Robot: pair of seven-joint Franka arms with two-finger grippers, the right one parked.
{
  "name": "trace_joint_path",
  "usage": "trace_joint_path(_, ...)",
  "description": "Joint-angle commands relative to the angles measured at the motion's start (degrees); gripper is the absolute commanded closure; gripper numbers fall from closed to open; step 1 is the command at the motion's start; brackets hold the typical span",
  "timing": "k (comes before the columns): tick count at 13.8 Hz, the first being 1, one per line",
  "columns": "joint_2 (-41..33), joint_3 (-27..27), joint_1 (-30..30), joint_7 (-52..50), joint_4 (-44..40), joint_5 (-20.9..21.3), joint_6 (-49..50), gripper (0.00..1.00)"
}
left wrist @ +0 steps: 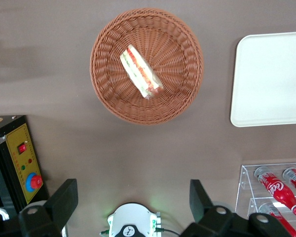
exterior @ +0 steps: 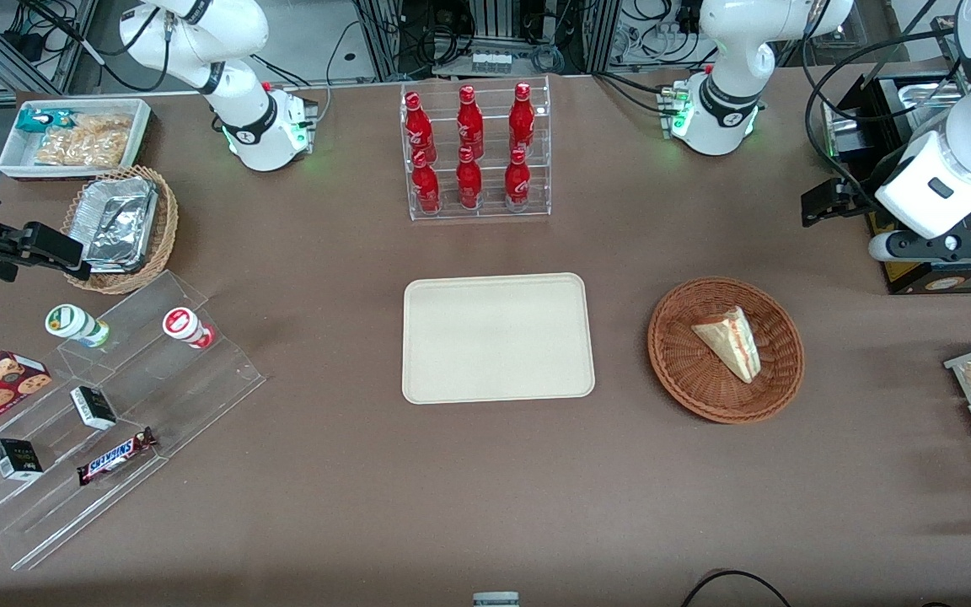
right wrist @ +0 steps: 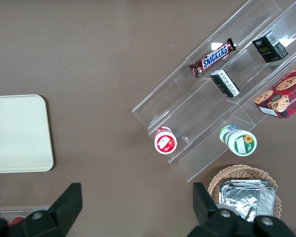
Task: Place sandwich from basket to tray
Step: 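Move the left gripper over the wrapped sandwich in the wicker basket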
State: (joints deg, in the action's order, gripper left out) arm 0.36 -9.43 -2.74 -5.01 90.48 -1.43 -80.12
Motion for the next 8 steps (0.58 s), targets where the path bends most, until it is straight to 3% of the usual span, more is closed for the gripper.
trace_joint_path(1, -0.19, 0.11, -0.25, 0.97, -0.13, -0.68, -2.13, 0.00)
trace_joint_path(5, 3.14, 0.02, -0.07, 0.70, 3.54, 0.72, -4.41, 0.00)
trace_joint_path(8, 3.77, 0.02, 0.01, 0.70, 14.68, 2.21, -17.74, 0.00)
